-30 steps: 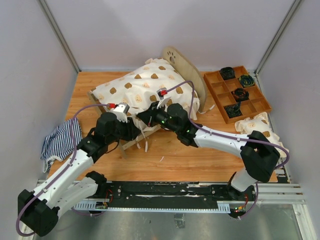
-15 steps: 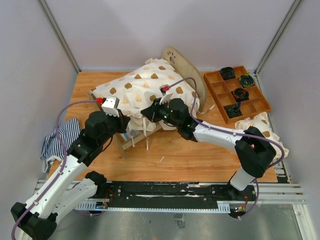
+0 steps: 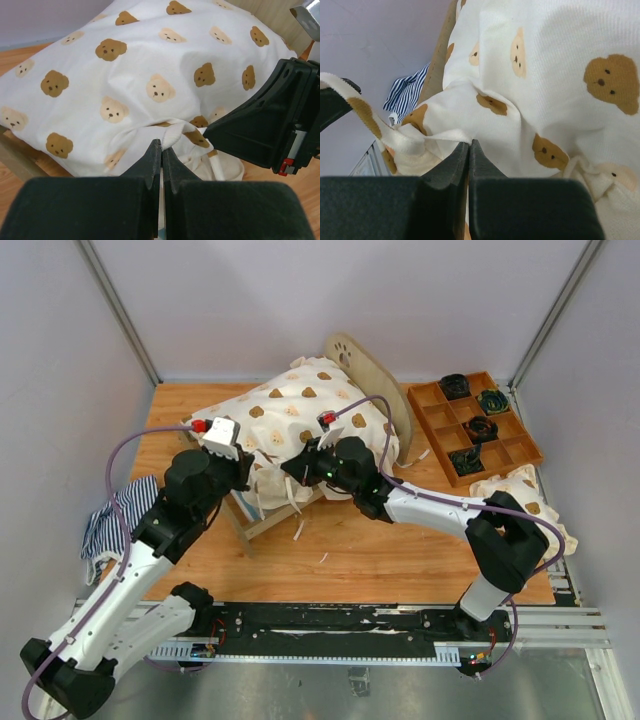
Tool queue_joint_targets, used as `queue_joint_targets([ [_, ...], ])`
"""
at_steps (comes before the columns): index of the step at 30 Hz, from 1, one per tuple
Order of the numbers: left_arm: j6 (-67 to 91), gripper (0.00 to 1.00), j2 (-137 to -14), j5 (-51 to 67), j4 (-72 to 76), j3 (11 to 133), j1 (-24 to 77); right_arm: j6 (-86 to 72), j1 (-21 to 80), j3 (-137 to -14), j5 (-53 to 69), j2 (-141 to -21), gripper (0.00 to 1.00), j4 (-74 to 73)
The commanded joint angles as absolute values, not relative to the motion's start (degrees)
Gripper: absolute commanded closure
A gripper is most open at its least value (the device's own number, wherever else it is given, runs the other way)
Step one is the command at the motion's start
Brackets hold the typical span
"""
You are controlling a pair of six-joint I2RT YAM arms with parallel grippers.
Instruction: Set up the pet bed
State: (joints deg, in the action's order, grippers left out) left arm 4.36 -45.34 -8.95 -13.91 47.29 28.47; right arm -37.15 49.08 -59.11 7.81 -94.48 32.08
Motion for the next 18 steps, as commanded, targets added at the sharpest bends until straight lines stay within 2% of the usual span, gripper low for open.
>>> queue_joint_targets([
  [1,1.4,1.0,-43.5,-9.3,-13.4,47.6,28.5,-37.2,48.3,-60.1,8.4,-94.8,1.0,33.2],
  [9,-1.1,1.0,-42.7,-9.5,-24.3,53.3,28.5,-37.6,48.4,-59.5,8.7,-94.8,1.0,34.1],
  [18,0.7,1.0,-39.4,-10.5,-28.0,50.5,28.5,-38.3,48.3,-59.7,9.4,-95.5,1.0,34.6],
])
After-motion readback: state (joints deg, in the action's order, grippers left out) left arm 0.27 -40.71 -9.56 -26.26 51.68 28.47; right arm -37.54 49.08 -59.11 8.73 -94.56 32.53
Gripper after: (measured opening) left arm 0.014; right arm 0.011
